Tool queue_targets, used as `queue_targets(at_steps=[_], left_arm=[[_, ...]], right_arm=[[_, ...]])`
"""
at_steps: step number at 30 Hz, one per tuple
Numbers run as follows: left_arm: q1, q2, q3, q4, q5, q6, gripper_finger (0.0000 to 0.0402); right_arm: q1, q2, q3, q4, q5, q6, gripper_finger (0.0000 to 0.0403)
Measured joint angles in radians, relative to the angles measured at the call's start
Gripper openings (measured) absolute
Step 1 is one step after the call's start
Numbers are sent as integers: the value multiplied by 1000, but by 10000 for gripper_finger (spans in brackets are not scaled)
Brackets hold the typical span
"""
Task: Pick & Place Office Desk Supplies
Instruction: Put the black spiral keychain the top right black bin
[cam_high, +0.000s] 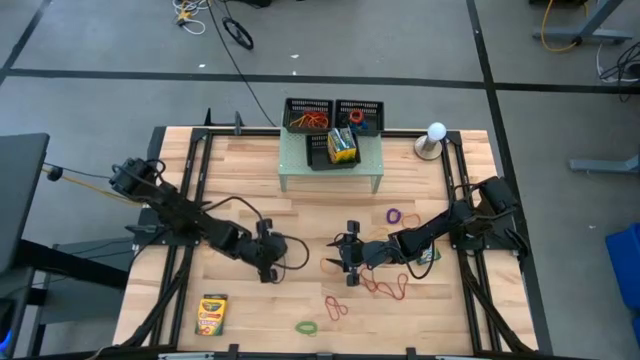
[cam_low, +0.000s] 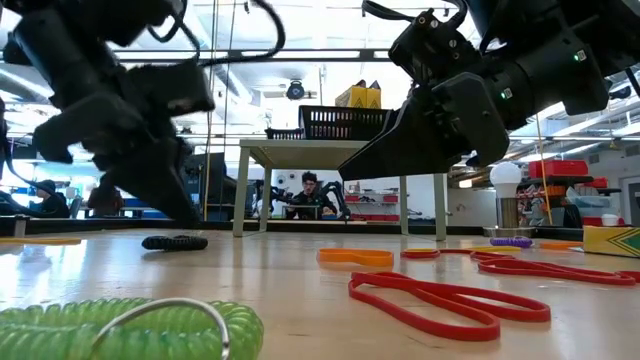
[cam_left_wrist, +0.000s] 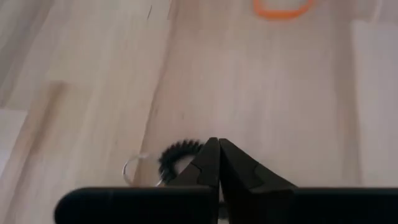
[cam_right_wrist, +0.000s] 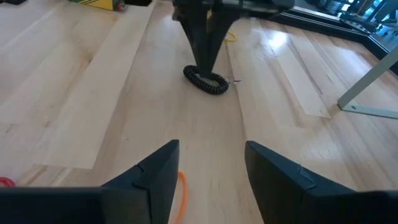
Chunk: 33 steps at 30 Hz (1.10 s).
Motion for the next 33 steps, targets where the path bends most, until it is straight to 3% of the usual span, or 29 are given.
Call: queue_targets(at_steps=[7,13,17,22,27,33], left_arm=[[-37,-2,33,-42,-97,-3,10],[-22,-2,39,-185,-119,-161,85],[-21,-1,32,-190,-80,-227,139],[2,49,32,-164,-41,-235,167],[43,82,36,-153,-30,-227,132],[44,53,32,-160,-42,-157,26]], right_arm=[[0,0,0,0,0,0,192],[0,0,0,0,0,16,192],[0,0,0,0,0,16,192],[0,0,0,0,1,17,192],[0,-1,0,1,1,20,192],[0,-1,0,0,4,20,192]])
